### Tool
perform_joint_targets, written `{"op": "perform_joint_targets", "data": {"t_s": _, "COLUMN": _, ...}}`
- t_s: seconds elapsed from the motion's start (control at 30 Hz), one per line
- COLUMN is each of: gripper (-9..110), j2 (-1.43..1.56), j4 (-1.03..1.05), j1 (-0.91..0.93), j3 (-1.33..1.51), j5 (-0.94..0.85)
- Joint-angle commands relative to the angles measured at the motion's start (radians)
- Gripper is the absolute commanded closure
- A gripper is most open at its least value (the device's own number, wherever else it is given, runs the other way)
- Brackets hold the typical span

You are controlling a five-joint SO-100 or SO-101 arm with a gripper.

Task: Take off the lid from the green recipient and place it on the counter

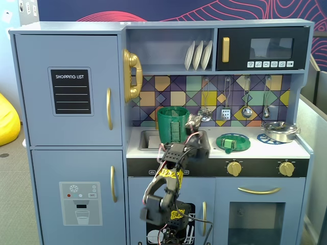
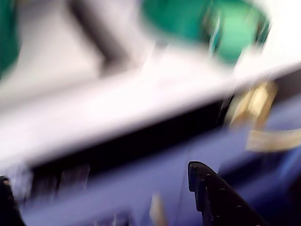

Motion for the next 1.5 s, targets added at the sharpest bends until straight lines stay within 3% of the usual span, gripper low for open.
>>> {"op": "perform_joint_targets", "data": {"t_s": 0.0, "gripper": 69, "j2": 0.077, "j4": 0.380, "j1": -0.080, "j3": -0.012, "j5": -0.110}}
{"op": "perform_joint_targets", "data": {"t_s": 0.13, "gripper": 75, "j2": 0.100, "j4": 0.433, "j1": -0.190, "j3": 0.127, "j5": 0.035}}
{"op": "perform_joint_targets", "data": {"t_s": 0.4, "gripper": 84, "j2": 0.258, "j4": 0.184, "j1": -0.301, "j3": 0.626, "j5": 0.008}}
{"op": "perform_joint_targets", "data": {"t_s": 0.63, "gripper": 88, "j2": 0.373, "j4": 0.219, "j1": -0.379, "j3": 0.775, "j5": 0.103}}
{"op": "perform_joint_targets", "data": {"t_s": 0.8, "gripper": 89, "j2": 0.393, "j4": 0.281, "j1": -0.405, "j3": 0.792, "j5": 0.195}}
{"op": "perform_joint_targets", "data": {"t_s": 1.1, "gripper": 89, "j2": 0.394, "j4": 0.535, "j1": -0.431, "j3": 0.793, "j5": 0.132}}
{"op": "perform_joint_targets", "data": {"t_s": 1.47, "gripper": 88, "j2": 0.394, "j4": 0.535, "j1": -0.431, "j3": 0.793, "j5": 0.146}}
